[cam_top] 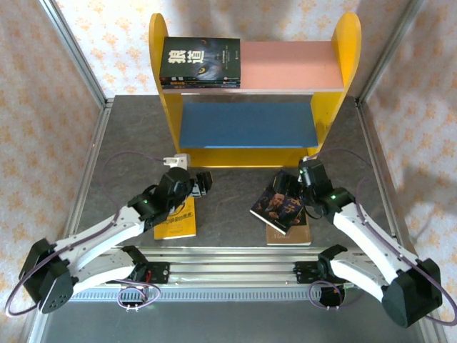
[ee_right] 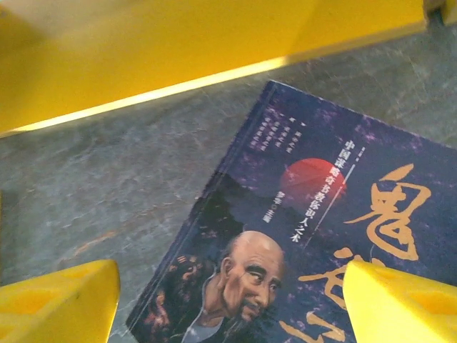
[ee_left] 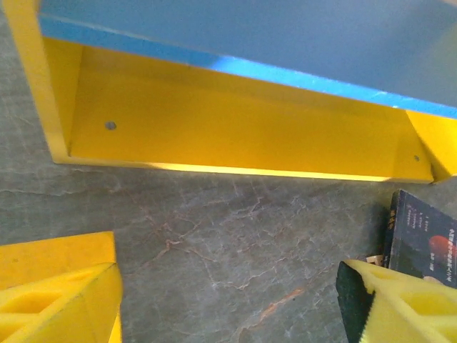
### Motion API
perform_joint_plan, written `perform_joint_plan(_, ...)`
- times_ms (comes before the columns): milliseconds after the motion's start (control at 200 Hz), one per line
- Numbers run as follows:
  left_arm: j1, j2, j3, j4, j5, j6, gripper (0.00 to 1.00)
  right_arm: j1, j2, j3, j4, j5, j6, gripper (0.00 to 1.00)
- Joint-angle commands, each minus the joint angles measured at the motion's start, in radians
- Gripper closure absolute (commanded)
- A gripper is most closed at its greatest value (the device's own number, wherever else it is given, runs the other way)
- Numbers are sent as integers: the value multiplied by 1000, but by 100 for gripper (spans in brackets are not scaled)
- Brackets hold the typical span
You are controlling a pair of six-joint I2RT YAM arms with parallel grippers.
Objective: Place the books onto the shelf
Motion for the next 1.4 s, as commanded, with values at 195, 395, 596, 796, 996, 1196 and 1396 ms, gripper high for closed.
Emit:
perform_joint_plan(195, -53, 277, 141, -1, 3, -81, 24, -62, 174, 38, 17, 75, 80, 18)
perform_joint_plan(395, -79, 409, 221, -12, 81, -81, 26, -114, 130, 0, -53, 152, 127, 16)
perform_joint_plan(596, -87, 500, 289, -41, 156, -74, 28, -128, 85, -39, -94, 189, 171, 15)
perform_joint_plan(796, -115, 559, 332, -57, 201, -61, 29, -141, 65, -109, -46, 154, 218, 14)
perform_joint_plan(996, -127, 590, 371, -74, 227, -51, 30, -181, 88, -150, 43, 99, 226, 15)
perform_joint_plan(1196, -135, 592, 380, -91, 235, -43, 30, -290, 113, -181, 149, -23, 206, 16)
perform_joint_plan(1396, -136, 586, 382, -91, 239, -41, 30, -367, 171, -183, 236, -117, 174, 18)
